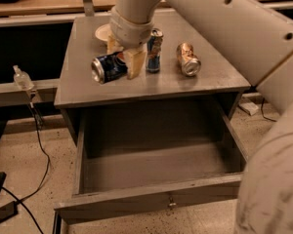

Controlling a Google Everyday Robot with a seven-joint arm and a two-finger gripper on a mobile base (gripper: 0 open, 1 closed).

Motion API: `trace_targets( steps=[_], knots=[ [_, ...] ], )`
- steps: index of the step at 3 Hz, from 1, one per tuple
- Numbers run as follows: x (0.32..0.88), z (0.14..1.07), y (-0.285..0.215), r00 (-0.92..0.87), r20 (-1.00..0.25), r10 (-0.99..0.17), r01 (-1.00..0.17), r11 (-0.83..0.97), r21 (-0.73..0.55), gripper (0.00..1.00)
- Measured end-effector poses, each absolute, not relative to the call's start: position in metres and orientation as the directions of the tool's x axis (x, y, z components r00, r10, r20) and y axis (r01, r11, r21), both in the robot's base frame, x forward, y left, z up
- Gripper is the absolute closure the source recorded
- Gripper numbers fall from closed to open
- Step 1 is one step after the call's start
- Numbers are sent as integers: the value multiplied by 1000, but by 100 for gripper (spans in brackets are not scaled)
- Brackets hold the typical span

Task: Place pepsi can into top drawer

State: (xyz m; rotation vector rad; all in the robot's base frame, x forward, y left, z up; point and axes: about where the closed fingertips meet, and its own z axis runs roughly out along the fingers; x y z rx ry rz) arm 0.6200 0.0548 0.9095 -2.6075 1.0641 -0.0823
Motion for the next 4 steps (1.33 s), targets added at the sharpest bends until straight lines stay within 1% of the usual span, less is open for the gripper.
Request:
trace_targets(
  steps=[1,2,3,4],
  knots=[
    [597,914,17,633,-77,-770,-756,-595,-273,73],
    [601,913,22,643,-77,-762,-747,-602,-281,78],
    [602,912,24,645,-77,-761,-745,-602,-286,94],
    [601,906,25,643,-93,-760,-749,-599,-282,100]
  ],
)
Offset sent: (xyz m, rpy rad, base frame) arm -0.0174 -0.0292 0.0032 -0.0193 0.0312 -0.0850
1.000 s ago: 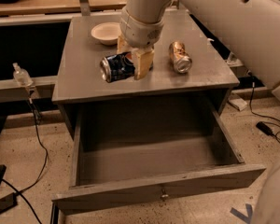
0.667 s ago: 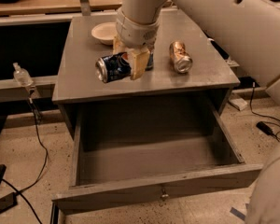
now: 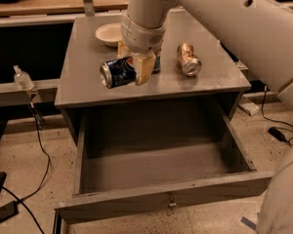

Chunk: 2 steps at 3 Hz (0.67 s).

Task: Place pepsi can into top drawer

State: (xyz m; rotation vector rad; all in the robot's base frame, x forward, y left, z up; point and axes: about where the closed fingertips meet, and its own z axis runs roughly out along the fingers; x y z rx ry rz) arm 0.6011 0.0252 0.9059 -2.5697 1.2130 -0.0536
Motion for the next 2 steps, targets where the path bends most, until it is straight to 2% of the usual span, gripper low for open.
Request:
trace_targets(
  steps=[1,2],
  knots=[
    [576,912,29,627,-110,-772,-758,-571,-316,100],
    [519,900,39,597,-139,-790,-782,-535,-320,100]
  ],
)
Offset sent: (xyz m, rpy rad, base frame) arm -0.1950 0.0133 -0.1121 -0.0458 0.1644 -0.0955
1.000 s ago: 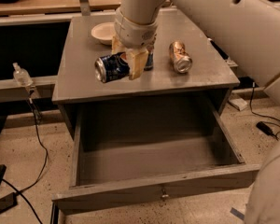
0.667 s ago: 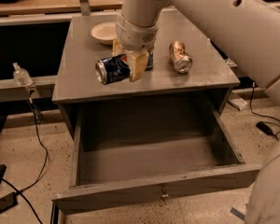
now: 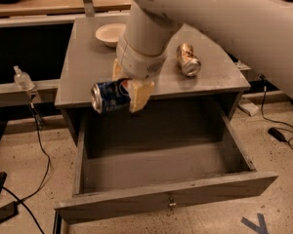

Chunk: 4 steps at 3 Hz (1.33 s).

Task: Place pepsi can into top drawer

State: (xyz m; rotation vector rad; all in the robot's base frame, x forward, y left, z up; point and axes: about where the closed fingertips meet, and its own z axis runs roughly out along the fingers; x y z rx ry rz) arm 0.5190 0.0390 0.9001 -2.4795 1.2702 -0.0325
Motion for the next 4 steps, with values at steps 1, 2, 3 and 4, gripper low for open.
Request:
trace_targets(
  steps=[1,2,3,4],
  knots=[
    [458,837,40,566,-133,-813,-819,-537,-204,100],
    [452,824,33,571,-123,-812,-818,-550,-171,100],
    [455,826,34,572,-127,-810,-817,-549,-175,100],
    [460,798,30,581,-169,-796,-813,-576,-87,100]
  ],
)
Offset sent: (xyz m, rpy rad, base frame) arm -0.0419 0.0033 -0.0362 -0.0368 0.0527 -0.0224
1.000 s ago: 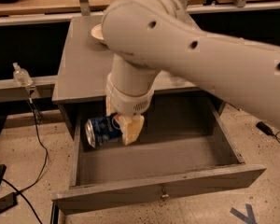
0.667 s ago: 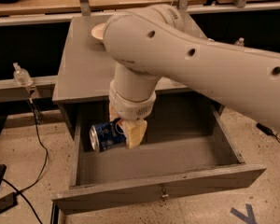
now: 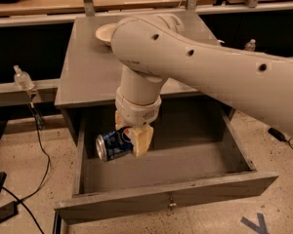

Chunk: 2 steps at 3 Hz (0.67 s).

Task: Place pepsi can into top drawer

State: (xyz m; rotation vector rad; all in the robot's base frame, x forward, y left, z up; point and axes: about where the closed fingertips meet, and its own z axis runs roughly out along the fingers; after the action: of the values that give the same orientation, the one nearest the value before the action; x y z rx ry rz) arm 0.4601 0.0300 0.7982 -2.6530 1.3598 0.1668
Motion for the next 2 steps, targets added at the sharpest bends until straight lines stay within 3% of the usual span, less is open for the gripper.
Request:
trace_targets(
  steps=[2],
  knots=[
    [473,690,-13,518,-236,-823,-842,-538,30,100]
  ],
)
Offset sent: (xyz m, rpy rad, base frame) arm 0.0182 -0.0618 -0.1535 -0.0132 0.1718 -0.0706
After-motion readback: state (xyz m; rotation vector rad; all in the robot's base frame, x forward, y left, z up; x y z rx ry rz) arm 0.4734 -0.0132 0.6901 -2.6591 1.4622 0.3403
